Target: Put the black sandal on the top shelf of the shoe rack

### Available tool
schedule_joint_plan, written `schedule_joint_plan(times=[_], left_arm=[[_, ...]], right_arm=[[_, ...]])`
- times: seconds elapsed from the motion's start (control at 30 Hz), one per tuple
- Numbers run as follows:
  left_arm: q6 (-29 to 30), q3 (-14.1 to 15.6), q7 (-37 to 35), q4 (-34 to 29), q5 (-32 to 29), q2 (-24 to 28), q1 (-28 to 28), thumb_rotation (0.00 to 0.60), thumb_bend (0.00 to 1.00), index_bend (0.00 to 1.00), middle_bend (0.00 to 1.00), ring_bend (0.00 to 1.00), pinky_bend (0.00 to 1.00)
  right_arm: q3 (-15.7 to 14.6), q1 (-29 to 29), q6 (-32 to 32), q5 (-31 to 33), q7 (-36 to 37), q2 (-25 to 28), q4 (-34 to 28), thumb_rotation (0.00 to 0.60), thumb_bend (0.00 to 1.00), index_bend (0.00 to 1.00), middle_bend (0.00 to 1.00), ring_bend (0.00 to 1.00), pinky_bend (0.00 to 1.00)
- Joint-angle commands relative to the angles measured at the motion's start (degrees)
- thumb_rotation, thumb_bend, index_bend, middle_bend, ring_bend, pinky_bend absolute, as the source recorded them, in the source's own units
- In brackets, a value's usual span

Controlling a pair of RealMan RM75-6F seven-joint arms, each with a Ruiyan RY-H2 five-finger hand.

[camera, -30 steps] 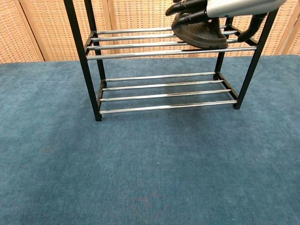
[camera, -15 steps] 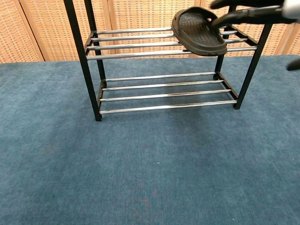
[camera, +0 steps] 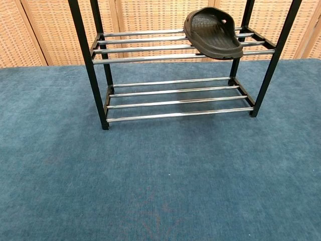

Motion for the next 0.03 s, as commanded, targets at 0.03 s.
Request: schedule_joint_plan(times=[0.03], left_arm=[[-0.1,0.1,0.0,-0.1,0.1,0.0,0.0,0.6,0.14,0.0,0.0,0.0,0.0]], right_arm=[[1.2,-2.8,2.5,2.0,3.1,-1.5,-1.3,0.6,0.0,0.0,0.0,0.0,0.0]])
